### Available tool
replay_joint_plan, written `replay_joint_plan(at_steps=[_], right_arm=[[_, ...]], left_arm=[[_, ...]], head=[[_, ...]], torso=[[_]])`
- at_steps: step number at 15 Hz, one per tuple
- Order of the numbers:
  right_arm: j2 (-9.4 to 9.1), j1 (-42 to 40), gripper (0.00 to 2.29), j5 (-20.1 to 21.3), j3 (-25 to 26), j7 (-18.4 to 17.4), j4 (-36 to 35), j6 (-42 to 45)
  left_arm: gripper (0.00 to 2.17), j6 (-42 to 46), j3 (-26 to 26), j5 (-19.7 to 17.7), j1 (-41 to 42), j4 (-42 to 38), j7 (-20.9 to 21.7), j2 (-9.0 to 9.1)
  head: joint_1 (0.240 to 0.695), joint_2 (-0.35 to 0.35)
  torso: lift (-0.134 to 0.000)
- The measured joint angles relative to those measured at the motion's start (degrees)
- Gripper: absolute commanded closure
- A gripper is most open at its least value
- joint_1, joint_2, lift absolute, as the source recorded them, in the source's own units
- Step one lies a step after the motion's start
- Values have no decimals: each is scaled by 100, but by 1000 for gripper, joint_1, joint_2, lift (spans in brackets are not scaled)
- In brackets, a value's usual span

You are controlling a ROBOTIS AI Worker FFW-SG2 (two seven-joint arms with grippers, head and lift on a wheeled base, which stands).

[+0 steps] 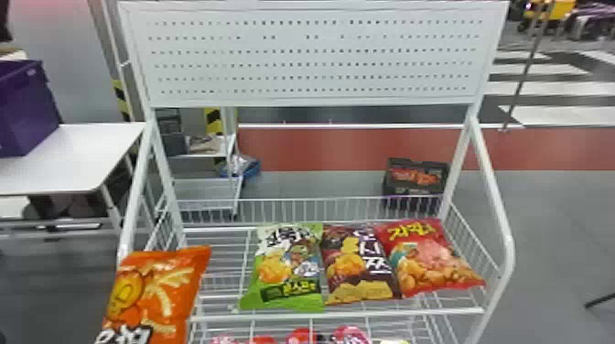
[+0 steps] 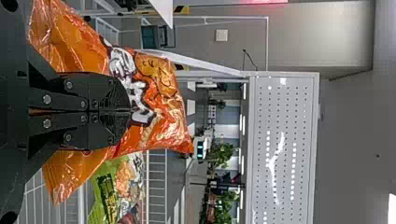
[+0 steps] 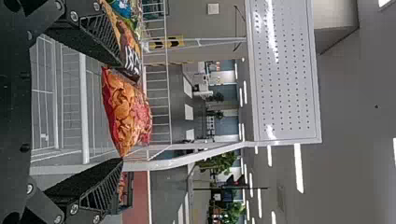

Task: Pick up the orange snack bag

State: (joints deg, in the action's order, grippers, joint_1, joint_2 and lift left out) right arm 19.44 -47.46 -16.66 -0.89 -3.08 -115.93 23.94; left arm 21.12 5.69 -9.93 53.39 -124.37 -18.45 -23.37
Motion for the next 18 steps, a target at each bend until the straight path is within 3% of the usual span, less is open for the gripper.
replay_joint_plan(at_steps=[18], right_arm=[[-33, -48, 167, 15, 2, 0, -66, 18]], left_arm=[[1531, 390, -67, -27, 162, 53, 43, 29]], head=[[499, 0]], torso=[[0]])
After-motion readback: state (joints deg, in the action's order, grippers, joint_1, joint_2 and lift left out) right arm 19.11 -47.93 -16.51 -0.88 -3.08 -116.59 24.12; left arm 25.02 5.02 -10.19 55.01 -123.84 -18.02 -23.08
